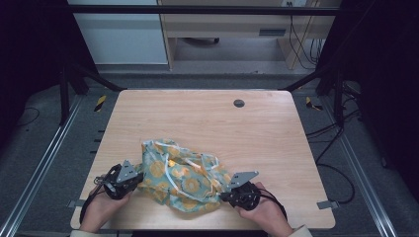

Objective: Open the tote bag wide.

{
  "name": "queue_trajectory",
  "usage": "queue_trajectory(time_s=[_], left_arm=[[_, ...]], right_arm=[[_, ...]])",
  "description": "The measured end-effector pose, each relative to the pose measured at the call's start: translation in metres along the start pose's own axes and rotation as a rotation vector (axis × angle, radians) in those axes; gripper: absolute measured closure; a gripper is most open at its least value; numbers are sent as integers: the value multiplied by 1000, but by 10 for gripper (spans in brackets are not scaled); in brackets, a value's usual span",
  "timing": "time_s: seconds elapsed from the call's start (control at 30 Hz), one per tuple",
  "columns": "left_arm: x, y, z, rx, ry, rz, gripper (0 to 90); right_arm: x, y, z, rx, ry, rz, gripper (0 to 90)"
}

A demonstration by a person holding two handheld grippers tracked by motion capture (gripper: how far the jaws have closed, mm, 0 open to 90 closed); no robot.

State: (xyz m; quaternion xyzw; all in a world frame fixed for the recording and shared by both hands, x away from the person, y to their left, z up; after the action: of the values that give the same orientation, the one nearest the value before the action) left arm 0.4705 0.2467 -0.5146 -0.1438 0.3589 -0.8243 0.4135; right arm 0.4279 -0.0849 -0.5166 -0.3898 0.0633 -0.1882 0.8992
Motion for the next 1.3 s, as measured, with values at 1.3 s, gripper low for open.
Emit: queue_trajectory(time_s=[1.3], left_arm=[[-7,2,-3,-34,25,58,900]], right_arm=[[10,0,-7,-39,32,-42,900]])
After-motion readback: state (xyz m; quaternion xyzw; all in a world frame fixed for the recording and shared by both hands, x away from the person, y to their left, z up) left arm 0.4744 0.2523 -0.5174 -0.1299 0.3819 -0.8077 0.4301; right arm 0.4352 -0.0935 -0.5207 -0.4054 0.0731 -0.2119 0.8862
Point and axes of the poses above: each handheld gripper's, and its own axes: y roughly forward along the jaws, z roughly out of its top, x roughly to its right, the point moved 6 cm from there along y, roughly forward along the jaws, and after that the axes turned 11 degrees about -y, right-handed, at the moved point
